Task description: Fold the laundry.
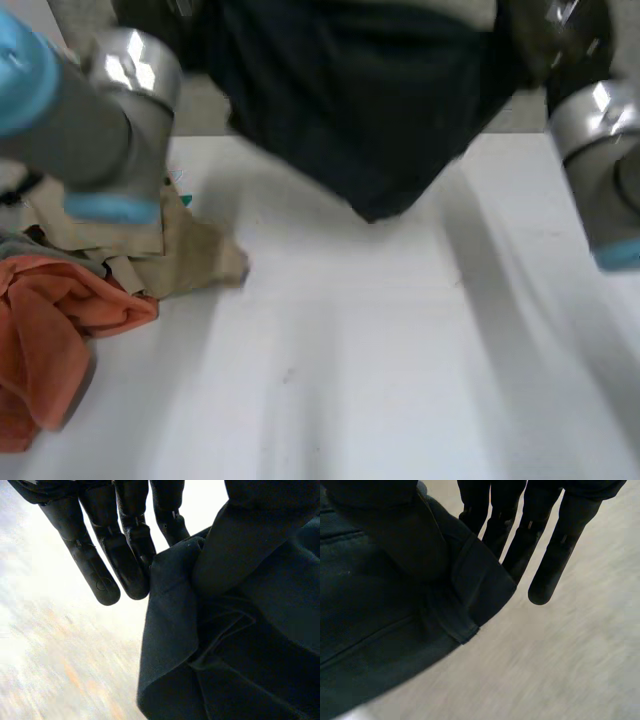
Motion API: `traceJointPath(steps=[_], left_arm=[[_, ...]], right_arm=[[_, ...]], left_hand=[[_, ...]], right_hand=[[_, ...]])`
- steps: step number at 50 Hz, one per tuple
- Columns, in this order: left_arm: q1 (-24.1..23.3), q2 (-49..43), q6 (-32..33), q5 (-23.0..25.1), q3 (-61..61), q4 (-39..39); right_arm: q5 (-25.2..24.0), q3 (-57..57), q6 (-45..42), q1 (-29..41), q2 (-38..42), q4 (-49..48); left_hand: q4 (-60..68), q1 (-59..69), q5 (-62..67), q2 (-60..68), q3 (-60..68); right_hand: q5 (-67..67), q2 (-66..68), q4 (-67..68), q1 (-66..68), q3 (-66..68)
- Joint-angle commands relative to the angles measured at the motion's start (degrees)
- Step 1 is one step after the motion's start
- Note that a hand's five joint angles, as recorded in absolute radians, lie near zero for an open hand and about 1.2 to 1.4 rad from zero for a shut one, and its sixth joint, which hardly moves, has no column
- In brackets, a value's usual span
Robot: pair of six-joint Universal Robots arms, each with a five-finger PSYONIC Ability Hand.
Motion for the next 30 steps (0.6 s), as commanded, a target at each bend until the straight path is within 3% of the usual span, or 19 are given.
traceJointPath(steps=[1, 12, 21, 24, 27, 30], left_arm=[[0.5, -0.6, -6.5, 1.3, 6.7, -2.8], [-0.1, -1.5, -6.6, 4.3, -15.9, -8.5], [-2.6, 0.0, -5.2, 3.5, -38.2, -10.9], [-3.0, 2.9, -4.4, 2.8, -41.8, -12.9], [-3.2, 7.3, -3.0, 1.6, -45.1, -16.2], [-3.1, 11.2, -1.9, 0.5, -46.9, -18.9]], right_arm=[[0.2, -2.7, 6.4, 0.6, -0.8, -3.5], [-8.7, 8.3, -2.5, 1.5, 2.3, 11.5], [-9.7, 17.7, -23.5, -0.9, 4.9, 30.9], [-9.7, 18.8, -27.4, -2.5, 4.2, 35.5], [-10.0, 19.3, -29.9, -4.2, 2.2, 40.8], [-11.0, 19.3, -28.8, -5.7, -0.2, 42.2]], left_hand=[[11.3, 16.3, 14.2, 11.5, 11.9], [11.3, 16.3, 14.2, 11.5, 11.9], [9.9, 15.0, 12.9, 10.1, 10.6], [-0.8, 4.3, 2.2, -0.6, -0.1], [-33.5, -28.5, -30.6, -33.3, -32.9], [-48.9, -43.9, -46.0, -48.7, -48.3]], right_hand=[[12.6, 12.7, 11.6, 18.2, 12.7], [12.6, 12.7, 11.6, 18.2, 12.7], [12.6, 12.7, 11.6, 18.2, 12.7], [12.6, 12.7, 11.6, 18.2, 12.7], [12.6, 12.7, 11.6, 18.2, 12.7], [12.6, 12.7, 11.6, 18.2, 12.7]])
